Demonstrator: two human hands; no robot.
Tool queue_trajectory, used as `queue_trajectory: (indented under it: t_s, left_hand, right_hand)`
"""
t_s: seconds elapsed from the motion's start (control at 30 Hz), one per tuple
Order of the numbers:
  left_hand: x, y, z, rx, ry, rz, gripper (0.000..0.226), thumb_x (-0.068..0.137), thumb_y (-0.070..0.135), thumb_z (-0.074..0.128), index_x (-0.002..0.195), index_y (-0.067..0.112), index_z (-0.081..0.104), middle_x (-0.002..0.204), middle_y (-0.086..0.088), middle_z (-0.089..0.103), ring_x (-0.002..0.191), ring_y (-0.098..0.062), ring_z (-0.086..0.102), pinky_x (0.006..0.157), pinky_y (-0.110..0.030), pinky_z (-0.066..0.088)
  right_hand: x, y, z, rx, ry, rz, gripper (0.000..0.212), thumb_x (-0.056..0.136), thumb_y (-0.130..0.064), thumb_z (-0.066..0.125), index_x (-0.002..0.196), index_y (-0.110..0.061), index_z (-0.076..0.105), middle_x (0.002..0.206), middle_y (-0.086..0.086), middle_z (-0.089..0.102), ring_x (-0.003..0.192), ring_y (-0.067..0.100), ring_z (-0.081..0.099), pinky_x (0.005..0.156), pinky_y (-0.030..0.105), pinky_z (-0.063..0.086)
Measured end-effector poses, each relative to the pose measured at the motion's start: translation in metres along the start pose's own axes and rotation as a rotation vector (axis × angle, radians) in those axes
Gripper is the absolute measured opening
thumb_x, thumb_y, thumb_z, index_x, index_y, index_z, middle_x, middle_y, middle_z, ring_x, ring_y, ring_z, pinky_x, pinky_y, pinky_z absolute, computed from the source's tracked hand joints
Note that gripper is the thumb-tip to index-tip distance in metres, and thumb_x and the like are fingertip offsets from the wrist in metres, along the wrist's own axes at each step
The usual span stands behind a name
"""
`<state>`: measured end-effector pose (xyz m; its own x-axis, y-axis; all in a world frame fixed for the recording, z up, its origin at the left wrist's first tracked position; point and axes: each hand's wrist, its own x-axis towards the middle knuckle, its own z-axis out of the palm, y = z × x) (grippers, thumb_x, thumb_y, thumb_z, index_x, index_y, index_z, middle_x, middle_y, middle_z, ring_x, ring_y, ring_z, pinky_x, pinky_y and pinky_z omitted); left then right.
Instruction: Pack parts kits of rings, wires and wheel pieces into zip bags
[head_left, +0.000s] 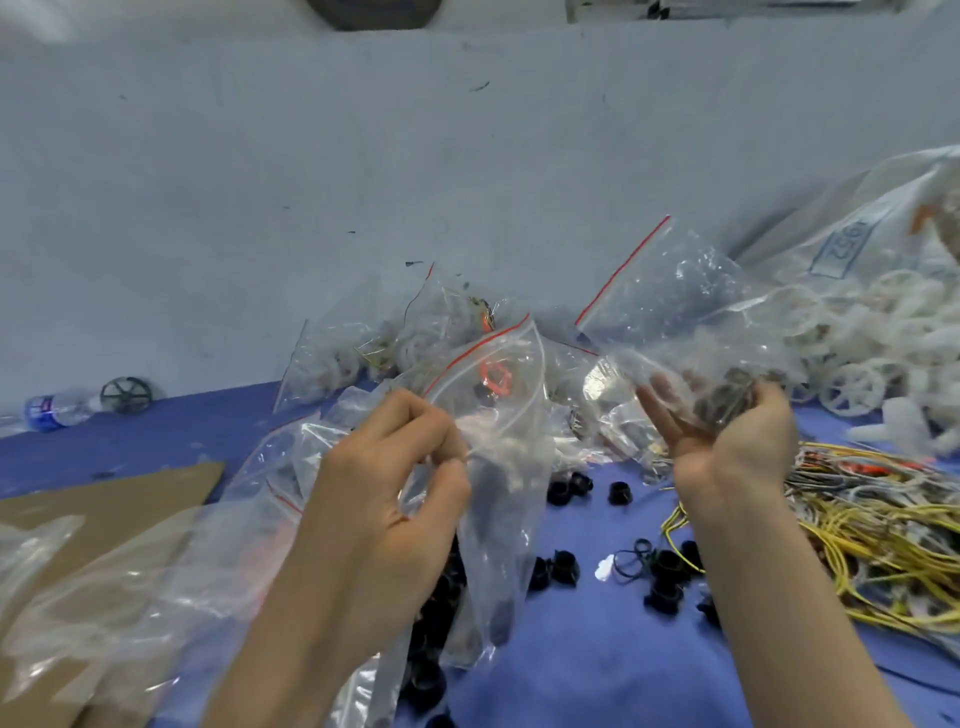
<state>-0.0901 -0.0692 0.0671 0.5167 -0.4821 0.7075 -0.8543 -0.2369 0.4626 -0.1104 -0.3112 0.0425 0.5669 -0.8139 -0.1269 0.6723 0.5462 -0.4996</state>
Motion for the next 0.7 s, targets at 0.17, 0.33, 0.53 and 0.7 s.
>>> queue_trajectory:
  t_s: [0.17,0.33,0.53,0.7]
  left_hand:
    - [-0.004,0.008,0.018,0.022,-0.08,0.026,0.016,0.075,0.029,0.039,0.062,0.02,0.044,0.082,0.009,0.044,0.079,-0.009,0.047,0.069,-0.01,0.032]
    - [-0.005,0.015,0.026,-0.051,-0.15,0.101,0.014,0.073,0.019,0.038,0.06,0.015,0.04,0.095,0.004,0.044,0.085,-0.011,0.046,0.072,-0.01,0.03]
    - [-0.006,0.013,0.023,-0.047,-0.104,0.152,0.018,0.077,-0.001,0.046,0.06,0.003,0.053,0.102,-0.004,0.047,0.088,-0.021,0.052,0.074,-0.03,0.042]
    - [-0.006,0.01,0.025,-0.117,-0.132,0.149,0.021,0.077,0.015,0.037,0.065,0.006,0.052,0.106,-0.006,0.048,0.097,-0.024,0.052,0.08,-0.034,0.043]
  right_hand:
    - [-0.035,-0.043,0.015,0.036,-0.213,-0.029,0.018,0.097,-0.016,0.048,0.08,-0.012,0.05,0.06,0.0,0.063,0.049,0.008,0.062,0.046,0.017,0.049]
    - [-0.069,-0.041,0.028,-0.164,-0.785,-0.082,0.015,0.089,-0.014,0.054,0.079,-0.022,0.061,0.062,-0.003,0.064,0.047,0.01,0.059,0.041,0.013,0.042]
    - [-0.082,-0.022,0.026,-0.636,-1.202,0.117,0.014,0.088,-0.008,0.052,0.097,0.002,0.056,0.059,-0.007,0.06,0.045,0.012,0.055,0.043,0.022,0.048]
    - [-0.076,-0.02,0.021,-0.991,-1.132,0.09,0.012,0.088,0.005,0.055,0.081,0.002,0.065,0.062,0.01,0.056,0.048,0.018,0.054,0.045,0.025,0.048]
